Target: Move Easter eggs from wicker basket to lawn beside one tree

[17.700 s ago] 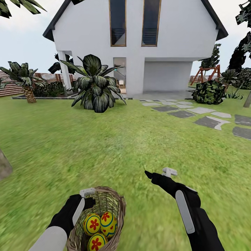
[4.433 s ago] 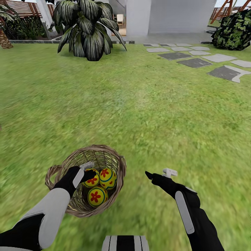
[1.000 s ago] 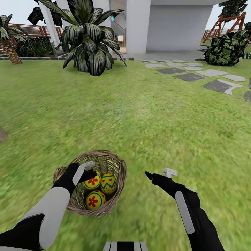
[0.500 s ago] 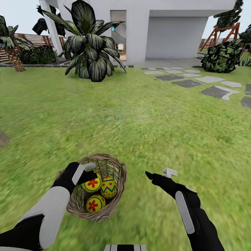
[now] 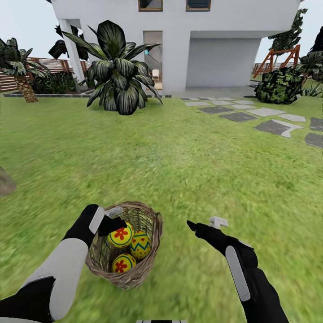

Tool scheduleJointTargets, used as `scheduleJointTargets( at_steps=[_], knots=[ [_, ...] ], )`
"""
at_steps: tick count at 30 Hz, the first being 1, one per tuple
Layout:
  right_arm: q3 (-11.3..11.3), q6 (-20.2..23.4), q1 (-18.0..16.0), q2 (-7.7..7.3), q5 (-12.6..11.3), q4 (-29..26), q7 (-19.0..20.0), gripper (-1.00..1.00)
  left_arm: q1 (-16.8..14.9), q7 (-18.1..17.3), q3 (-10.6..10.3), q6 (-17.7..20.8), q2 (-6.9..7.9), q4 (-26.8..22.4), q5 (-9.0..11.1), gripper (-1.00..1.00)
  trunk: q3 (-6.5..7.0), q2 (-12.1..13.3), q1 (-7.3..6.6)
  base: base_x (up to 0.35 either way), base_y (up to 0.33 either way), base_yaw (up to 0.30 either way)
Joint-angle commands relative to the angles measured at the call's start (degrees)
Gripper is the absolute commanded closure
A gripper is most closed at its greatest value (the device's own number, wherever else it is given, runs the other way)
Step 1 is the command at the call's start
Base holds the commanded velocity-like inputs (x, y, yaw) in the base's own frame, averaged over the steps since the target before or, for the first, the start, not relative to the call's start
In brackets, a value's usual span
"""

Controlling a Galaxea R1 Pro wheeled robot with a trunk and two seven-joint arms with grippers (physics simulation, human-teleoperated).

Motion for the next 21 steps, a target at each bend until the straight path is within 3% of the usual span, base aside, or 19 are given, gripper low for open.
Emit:
scheduleJointTargets(
  at_steps=[1,17,21],
  knots=[
    [-0.18,0.34,-0.04,0.06,0.12,-0.05,0.35,-1.0,-0.03,0.57,0.27,0.26,-0.06,-0.08,0.61,1.0,0.18,0.0,-0.04,-0.129,0.0,0.0],
    [-0.18,0.42,-0.03,0.06,0.08,-0.05,0.44,-1.0,-0.14,0.57,0.28,2.66,-0.02,-0.53,1.17,1.0,3.72,0.21,-0.45,-0.116,0.0,0.0],
    [-0.19,0.43,-0.05,0.06,0.06,0.0,0.44,-1.0,-0.2,0.57,0.23,2.88,-0.03,-4.27,1.17,1.0,4.61,0.26,-0.55,-0.001,0.0,0.0]
  ],
)
